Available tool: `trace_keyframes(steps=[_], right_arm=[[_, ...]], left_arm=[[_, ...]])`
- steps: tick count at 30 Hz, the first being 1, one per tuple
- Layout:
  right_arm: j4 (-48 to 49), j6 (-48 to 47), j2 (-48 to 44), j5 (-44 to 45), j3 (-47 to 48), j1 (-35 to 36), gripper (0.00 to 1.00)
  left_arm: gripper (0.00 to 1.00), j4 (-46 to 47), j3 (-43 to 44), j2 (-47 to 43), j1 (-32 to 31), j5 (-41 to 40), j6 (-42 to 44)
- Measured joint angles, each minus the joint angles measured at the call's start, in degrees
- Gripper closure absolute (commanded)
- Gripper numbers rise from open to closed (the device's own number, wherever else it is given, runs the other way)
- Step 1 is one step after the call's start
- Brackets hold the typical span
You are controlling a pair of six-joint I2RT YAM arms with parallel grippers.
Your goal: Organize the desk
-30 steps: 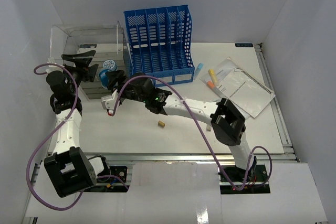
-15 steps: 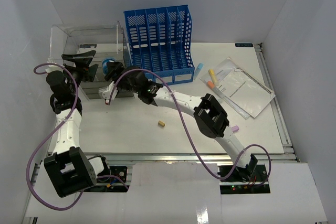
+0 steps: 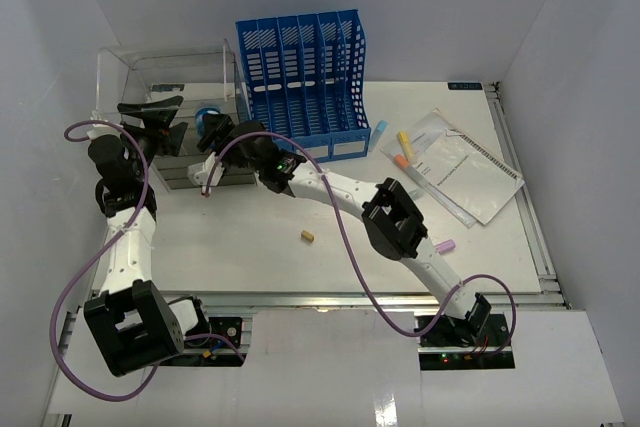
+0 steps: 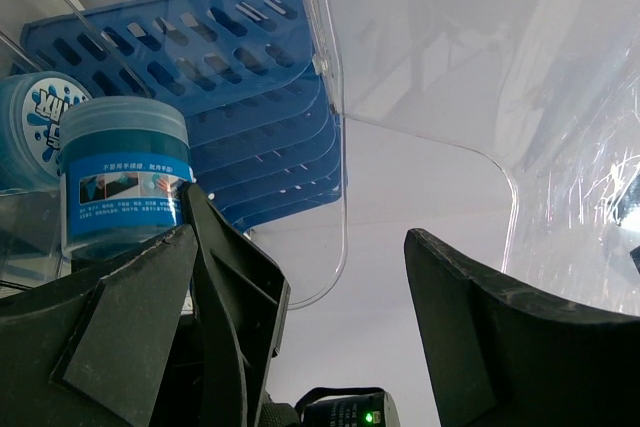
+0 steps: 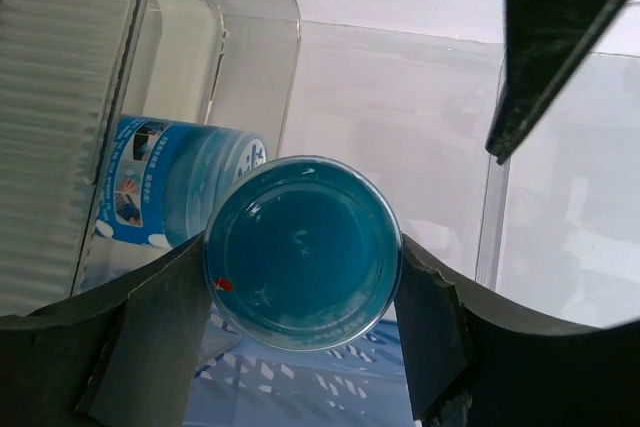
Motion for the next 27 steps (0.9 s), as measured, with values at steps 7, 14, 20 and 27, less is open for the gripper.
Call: trace_keyframes(steps=[7, 14, 20, 27], right_arm=[[-0.2, -2.9, 2.4, 1.3, 2.8, -0.2, 0.08], [0.0, -4.1, 1.8, 1.4, 1.2, -0.2, 0.10], [-0.8, -3.5, -3.4, 0.0, -5.9, 0.0, 0.10], [-4.6, -1.6, -8.2, -1.2, -10.7, 0.5, 0.09]], left_arm=[[0.04, 0.0, 0.0, 0.0, 0.0, 0.0, -0.1], [0.04, 0.1, -0.1, 0.0, 0.0, 0.0, -0.2], [0.04, 0.5, -0.6, 0.0, 0.0, 0.0, -0.4], [0.04, 0.8, -0.6, 0.0, 0.0, 0.0, -0.6]])
